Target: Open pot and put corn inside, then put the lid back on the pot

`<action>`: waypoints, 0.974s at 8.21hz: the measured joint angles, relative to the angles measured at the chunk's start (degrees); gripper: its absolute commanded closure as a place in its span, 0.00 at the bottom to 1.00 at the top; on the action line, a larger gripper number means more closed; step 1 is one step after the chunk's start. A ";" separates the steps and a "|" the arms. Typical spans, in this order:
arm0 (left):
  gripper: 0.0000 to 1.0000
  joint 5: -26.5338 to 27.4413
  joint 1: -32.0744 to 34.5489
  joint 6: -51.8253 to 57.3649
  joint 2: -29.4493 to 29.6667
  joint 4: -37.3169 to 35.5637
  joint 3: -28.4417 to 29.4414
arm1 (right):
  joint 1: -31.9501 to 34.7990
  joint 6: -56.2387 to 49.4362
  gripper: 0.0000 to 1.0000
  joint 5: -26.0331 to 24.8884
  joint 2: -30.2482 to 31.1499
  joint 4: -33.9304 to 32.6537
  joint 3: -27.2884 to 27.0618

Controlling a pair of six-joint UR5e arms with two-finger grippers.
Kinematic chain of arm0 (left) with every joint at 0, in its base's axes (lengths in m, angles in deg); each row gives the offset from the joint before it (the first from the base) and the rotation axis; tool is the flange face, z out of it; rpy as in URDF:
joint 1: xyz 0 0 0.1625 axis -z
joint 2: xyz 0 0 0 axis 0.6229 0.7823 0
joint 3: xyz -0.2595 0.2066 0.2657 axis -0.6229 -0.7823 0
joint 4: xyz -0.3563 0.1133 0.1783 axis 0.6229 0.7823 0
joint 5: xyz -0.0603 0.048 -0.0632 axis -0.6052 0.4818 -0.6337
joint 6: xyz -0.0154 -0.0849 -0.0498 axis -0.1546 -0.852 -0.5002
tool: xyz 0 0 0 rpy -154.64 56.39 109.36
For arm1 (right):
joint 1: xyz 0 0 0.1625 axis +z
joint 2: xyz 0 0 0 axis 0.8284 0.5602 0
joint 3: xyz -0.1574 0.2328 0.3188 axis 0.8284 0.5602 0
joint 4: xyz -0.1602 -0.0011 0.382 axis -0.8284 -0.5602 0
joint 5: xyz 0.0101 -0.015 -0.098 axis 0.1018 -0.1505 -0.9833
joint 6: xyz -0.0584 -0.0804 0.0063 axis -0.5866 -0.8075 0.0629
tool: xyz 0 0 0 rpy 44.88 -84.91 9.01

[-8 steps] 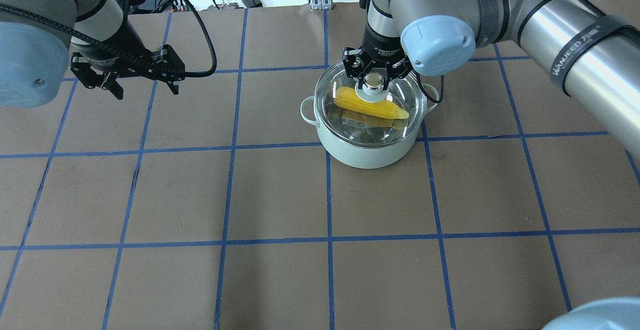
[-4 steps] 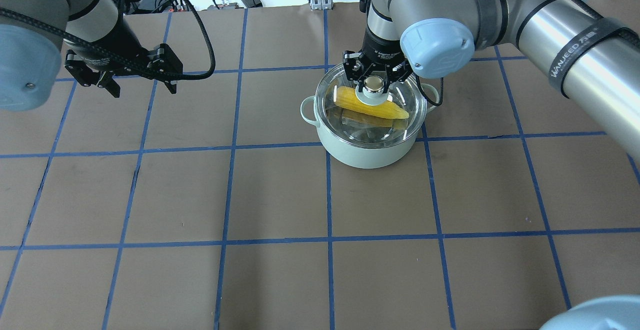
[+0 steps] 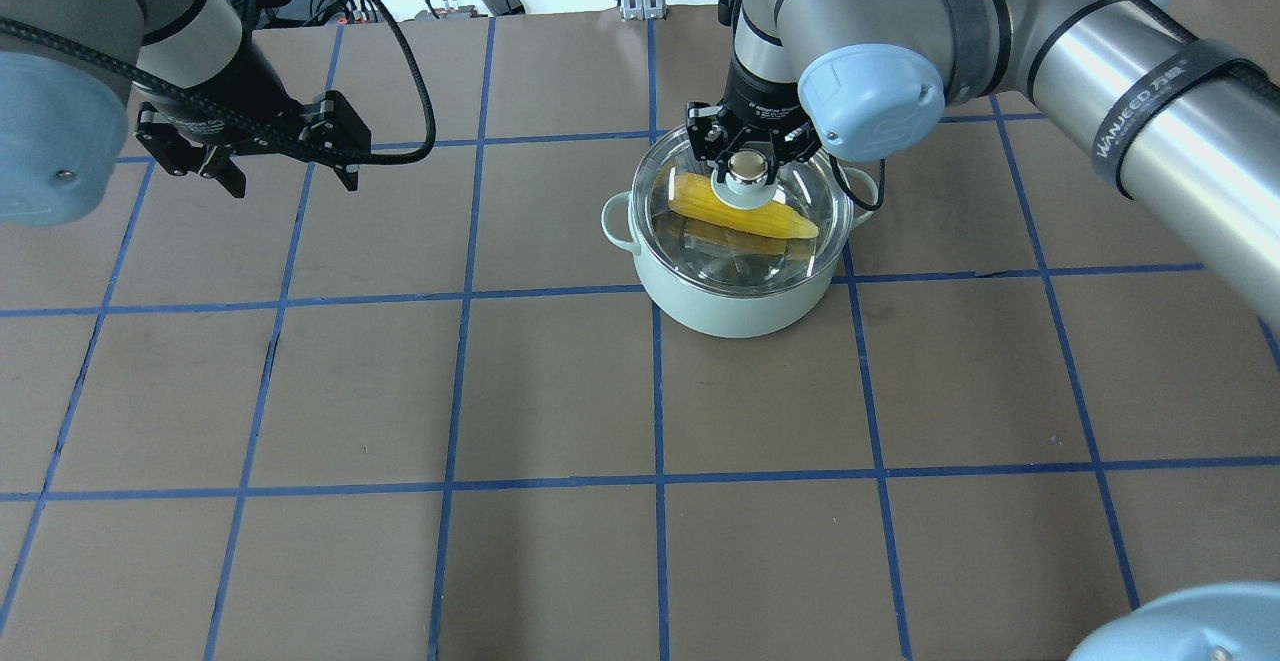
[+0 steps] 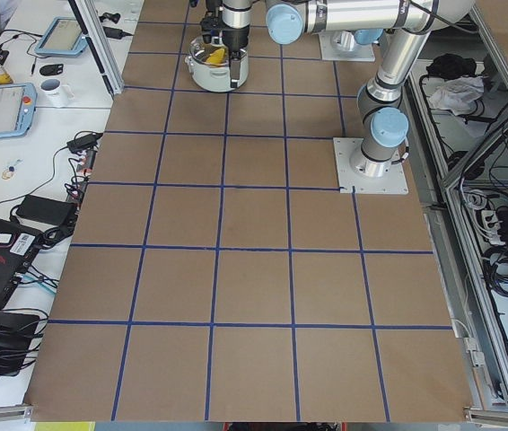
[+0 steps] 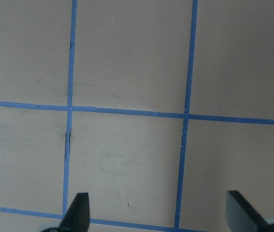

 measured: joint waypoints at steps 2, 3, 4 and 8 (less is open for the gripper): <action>0.00 -1.85 0.09 0.00 0.10 0.04 -0.15 | 0.00 -0.02 0.45 -0.20 -0.06 -1.26 -0.02; 0.00 -2.55 0.12 0.00 0.16 0.07 -0.32 | 0.00 -0.02 0.35 -0.26 -0.12 -1.68 -0.02; 0.00 -2.87 0.13 0.01 0.16 0.08 -0.43 | 0.00 -0.02 0.32 -0.26 -0.26 -2.01 -0.02; 0.00 -2.86 0.14 0.00 0.28 0.09 -0.51 | -0.17 -0.03 0.00 -0.35 -0.40 -2.48 0.14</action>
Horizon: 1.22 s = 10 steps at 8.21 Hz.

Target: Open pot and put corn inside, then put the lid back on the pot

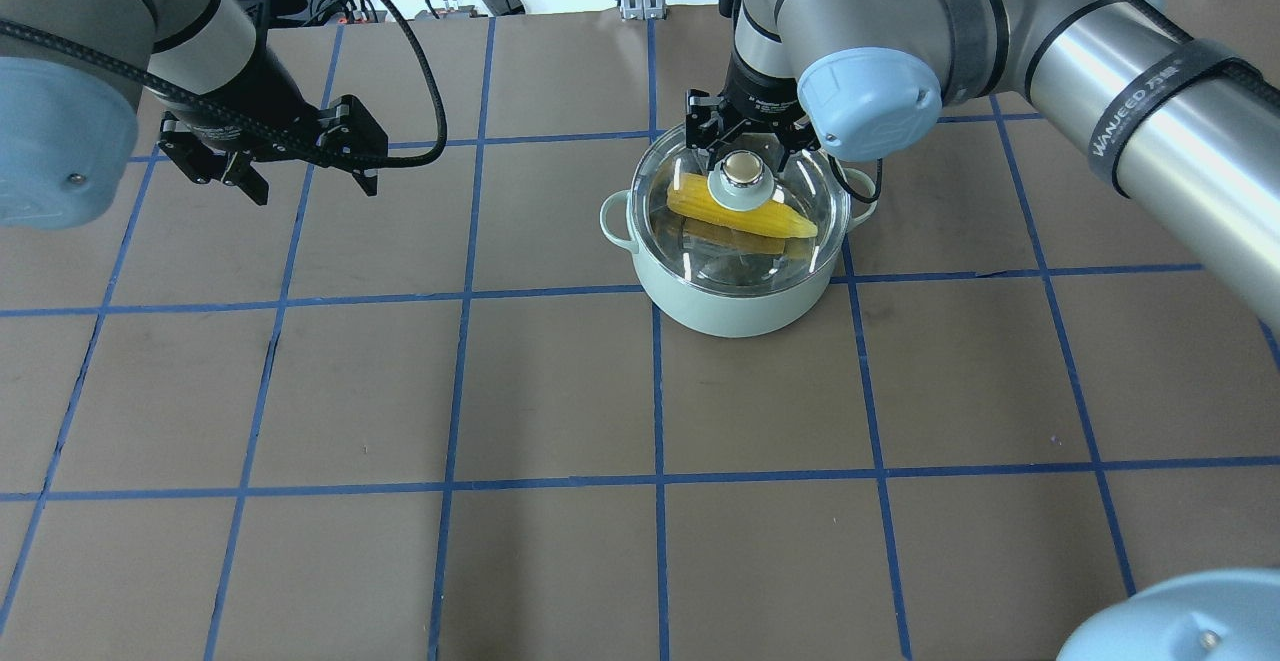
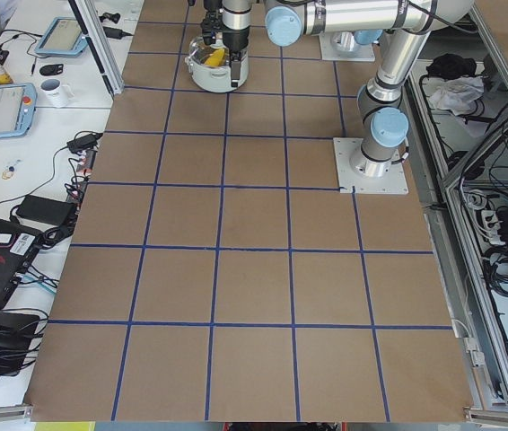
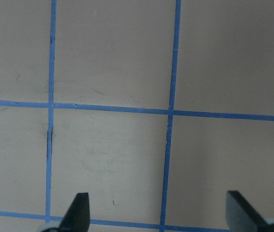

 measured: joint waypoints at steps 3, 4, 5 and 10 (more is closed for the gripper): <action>0.00 -0.18 0.00 -0.03 0.28 -0.07 -0.07 | -3.47 -5.48 0.00 -0.10 3.09 0.35 1.23; 0.00 -0.14 0.00 -0.02 0.23 -0.03 -0.08 | -6.72 -9.26 0.00 0.30 5.85 3.94 2.03; 0.00 -0.09 0.00 -0.01 0.22 0.03 -0.08 | -10.26 -13.77 0.00 0.49 9.15 9.32 3.53; 0.00 0.32 0.00 0.00 0.20 0.17 -0.08 | -16.43 -19.07 0.00 0.27 18.79 21.83 5.49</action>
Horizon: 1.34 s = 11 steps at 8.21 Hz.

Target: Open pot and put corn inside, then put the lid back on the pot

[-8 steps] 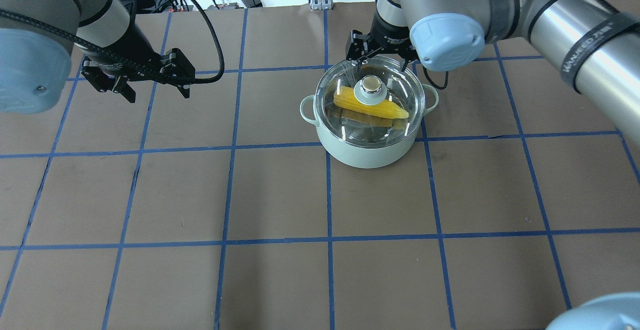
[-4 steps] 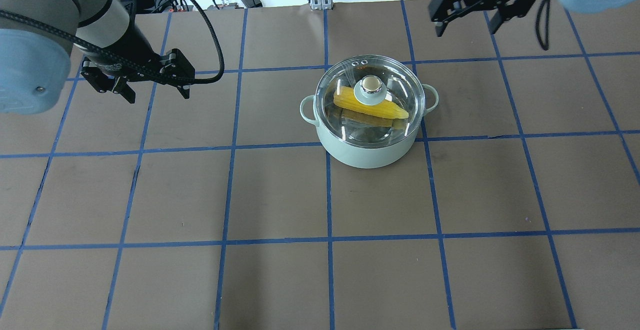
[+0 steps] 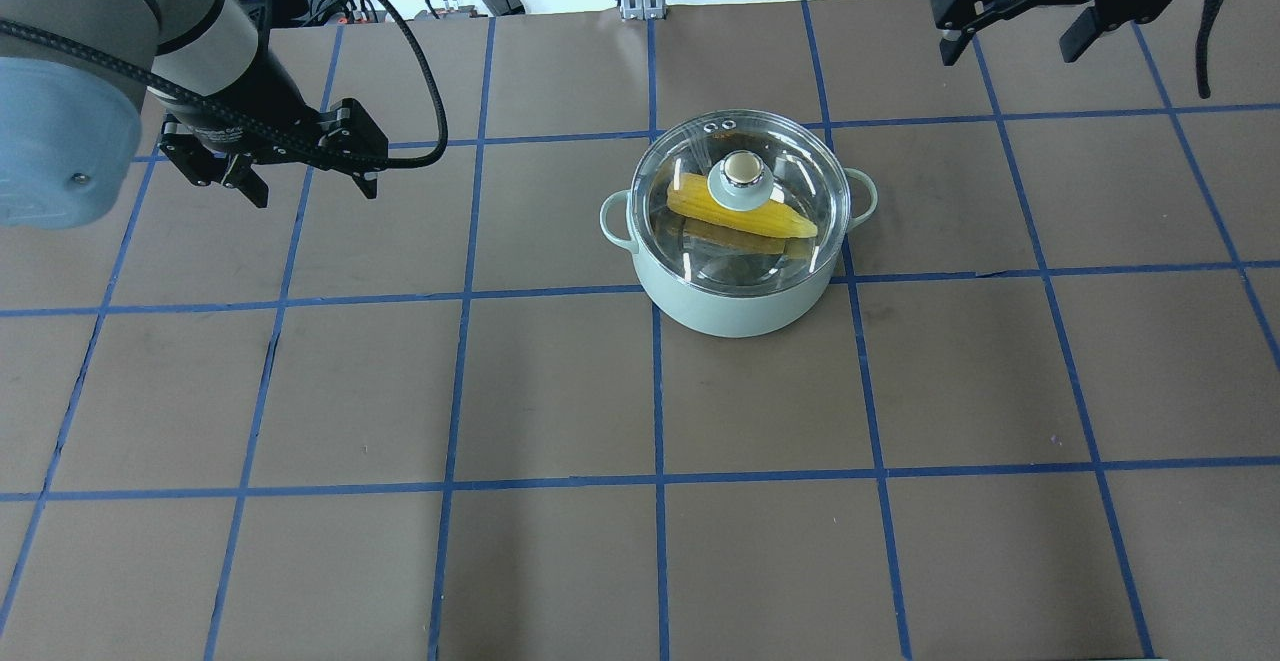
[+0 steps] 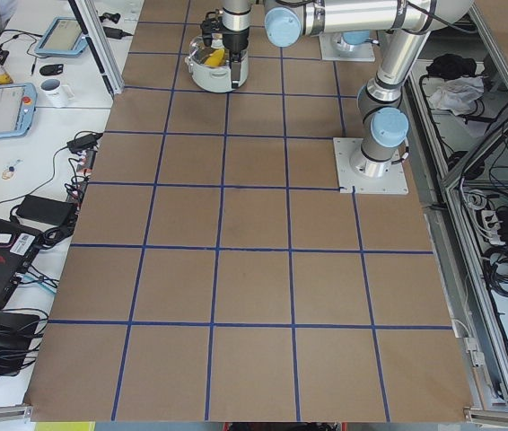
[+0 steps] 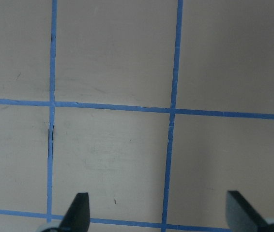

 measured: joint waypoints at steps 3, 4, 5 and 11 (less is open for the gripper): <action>0.00 0.04 0.00 0.00 -0.01 0.01 0.00 | 5.14 4.33 0.00 -0.59 0.05 -1.04 0.16; 0.00 0.03 0.00 0.00 -0.12 0.01 0.00 | 5.60 4.58 0.00 -1.00 -0.03 -1.09 0.16; 0.00 0.01 0.00 0.00 -0.19 0.01 0.00 | 5.77 4.60 0.00 -1.23 -0.10 -1.11 0.16; 0.00 -0.13 0.00 -0.05 -0.51 0.01 0.00 | 5.16 4.25 0.00 -1.30 -0.26 -1.16 0.06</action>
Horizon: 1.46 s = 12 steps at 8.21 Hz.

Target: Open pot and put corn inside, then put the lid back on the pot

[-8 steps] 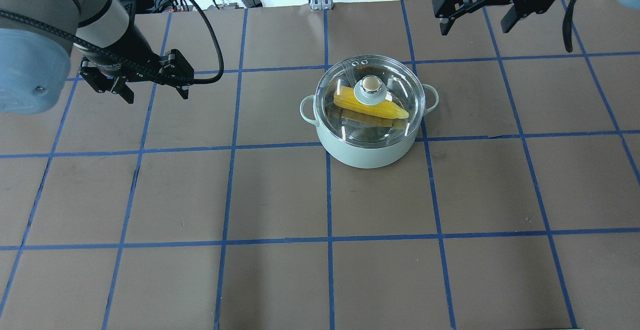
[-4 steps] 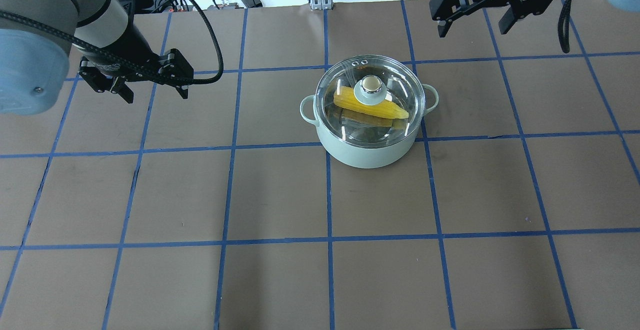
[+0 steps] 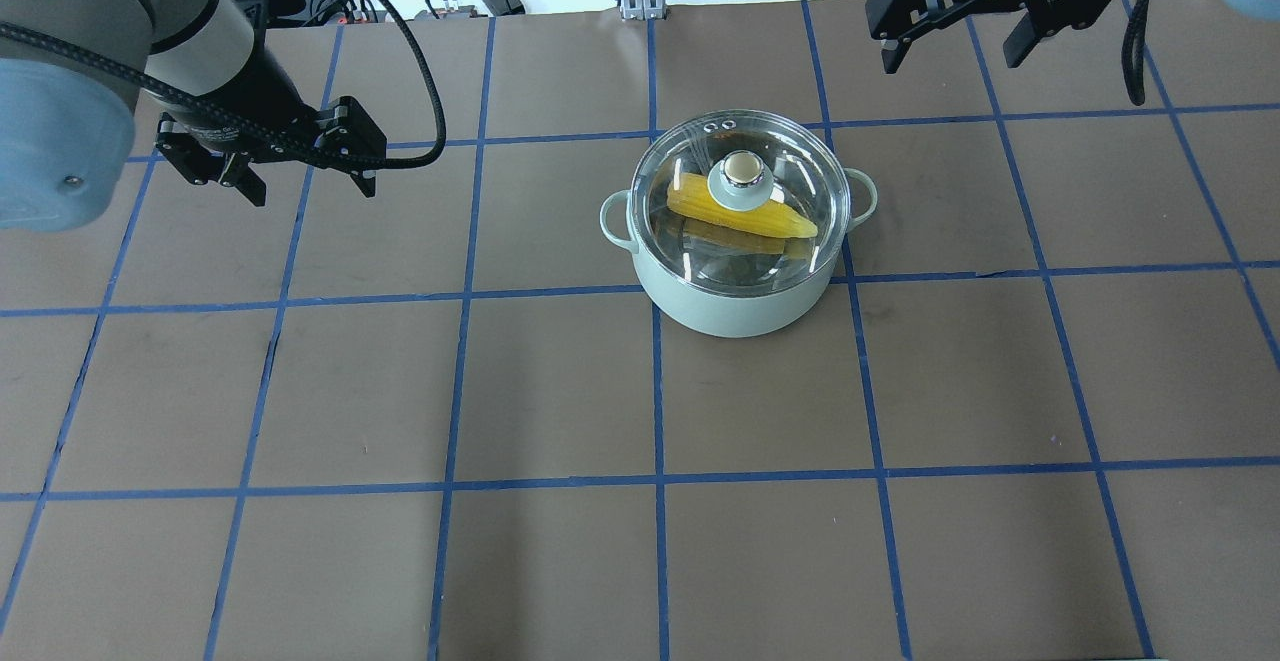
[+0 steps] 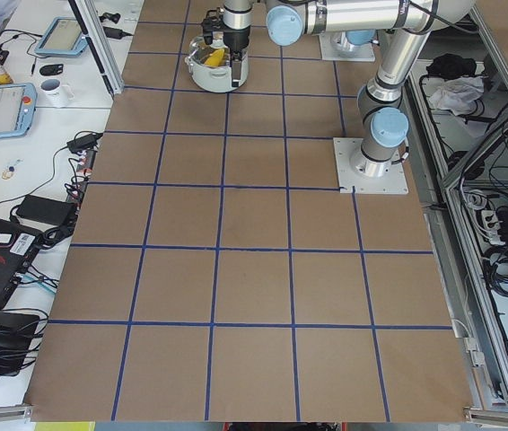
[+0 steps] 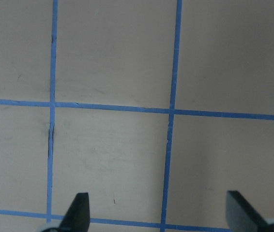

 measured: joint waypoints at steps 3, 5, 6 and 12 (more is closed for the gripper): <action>0.00 0.00 0.00 -0.42 -0.01 0.06 0.00 | -0.07 -0.01 0.00 0.08 0.00 0.03 0.00; 0.00 -0.02 0.00 -0.33 -0.04 0.14 0.00 | -0.08 -0.01 0.00 0.05 0.00 0.02 0.00; 0.00 -0.01 0.00 -0.31 -0.27 0.86 0.00 | -0.12 -0.01 0.00 0.02 0.05 0.04 0.03; 0.00 0.06 0.06 -0.10 -1.76 3.24 0.02 | -0.15 -0.01 0.00 -2.39 0.34 0.54 0.02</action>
